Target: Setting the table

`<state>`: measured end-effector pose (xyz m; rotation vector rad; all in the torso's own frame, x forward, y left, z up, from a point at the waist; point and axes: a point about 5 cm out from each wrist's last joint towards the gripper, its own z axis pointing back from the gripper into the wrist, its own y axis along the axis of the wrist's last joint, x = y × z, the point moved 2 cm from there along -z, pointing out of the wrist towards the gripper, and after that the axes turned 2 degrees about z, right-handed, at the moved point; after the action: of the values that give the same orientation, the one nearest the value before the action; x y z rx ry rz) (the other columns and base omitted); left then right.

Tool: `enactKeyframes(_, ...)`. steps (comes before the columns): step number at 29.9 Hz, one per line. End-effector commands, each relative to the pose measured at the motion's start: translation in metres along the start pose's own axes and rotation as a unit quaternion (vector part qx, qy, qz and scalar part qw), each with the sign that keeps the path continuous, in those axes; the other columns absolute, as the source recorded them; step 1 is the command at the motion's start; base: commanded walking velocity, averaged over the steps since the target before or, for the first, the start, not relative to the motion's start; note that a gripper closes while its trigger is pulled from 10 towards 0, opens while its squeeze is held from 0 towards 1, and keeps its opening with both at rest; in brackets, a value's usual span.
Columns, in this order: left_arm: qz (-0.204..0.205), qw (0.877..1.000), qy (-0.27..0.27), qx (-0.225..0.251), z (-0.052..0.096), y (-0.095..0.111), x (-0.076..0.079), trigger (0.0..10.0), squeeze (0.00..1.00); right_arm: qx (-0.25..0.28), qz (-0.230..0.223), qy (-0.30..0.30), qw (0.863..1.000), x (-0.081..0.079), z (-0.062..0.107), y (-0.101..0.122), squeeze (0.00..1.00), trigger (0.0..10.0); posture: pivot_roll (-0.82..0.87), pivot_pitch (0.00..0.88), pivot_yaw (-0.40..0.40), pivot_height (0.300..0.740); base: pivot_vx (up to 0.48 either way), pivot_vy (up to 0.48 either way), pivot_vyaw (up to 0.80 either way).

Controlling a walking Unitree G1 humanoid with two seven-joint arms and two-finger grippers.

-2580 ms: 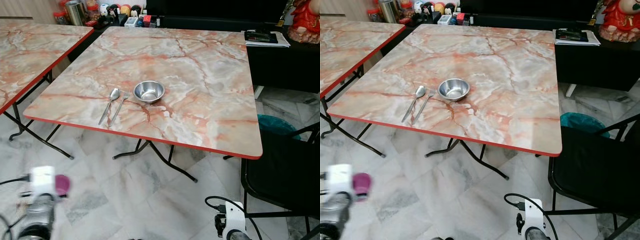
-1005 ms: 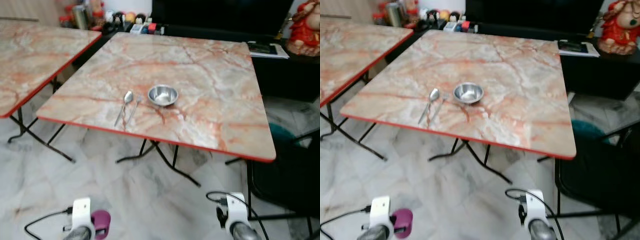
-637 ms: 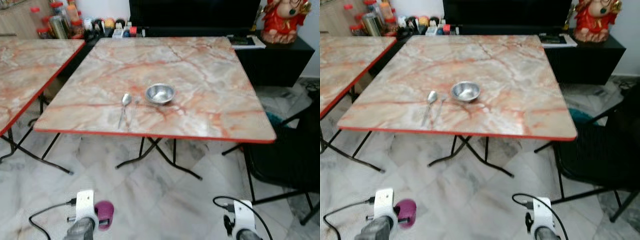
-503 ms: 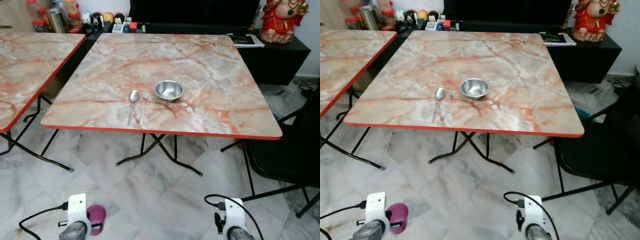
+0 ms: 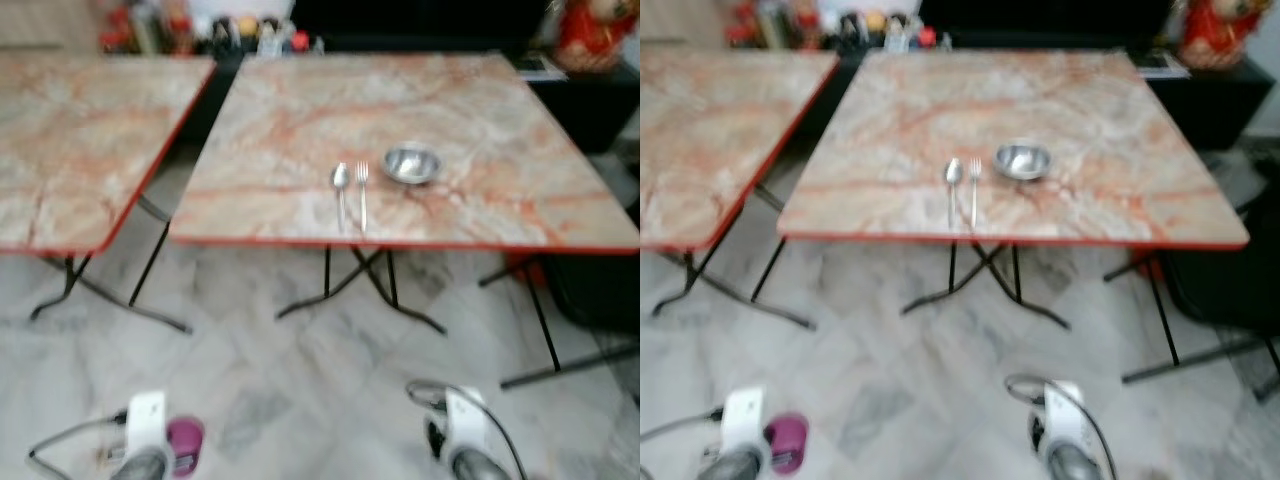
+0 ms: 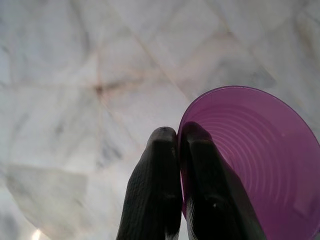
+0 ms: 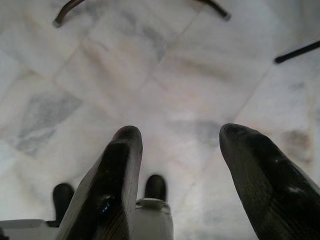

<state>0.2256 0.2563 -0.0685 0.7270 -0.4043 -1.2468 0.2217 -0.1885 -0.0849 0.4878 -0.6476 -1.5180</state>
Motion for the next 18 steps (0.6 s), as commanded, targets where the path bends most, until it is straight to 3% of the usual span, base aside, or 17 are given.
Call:
enactKeyframes(1,0.0,1.0,-0.011,-0.001,-0.0004,0.0011,0.0091,10.0,0.0,-0.011,-0.001,-0.017,1.0,0.0124,0.0018,-0.0078,0.0,10.0,-0.06,0.104,0.036,0.74,0.0,0.48,0.0)
enactKeyframes(18,-0.004,1.0,-0.005,-0.005,0.0004,-0.0032,0.0028,10.0,0.0,-0.012,0.004,-0.013,1.0,0.0098,0.0026,-0.0109,0.0,10.0,-0.06,0.072,0.041,0.74,0.0,0.48,0.0)
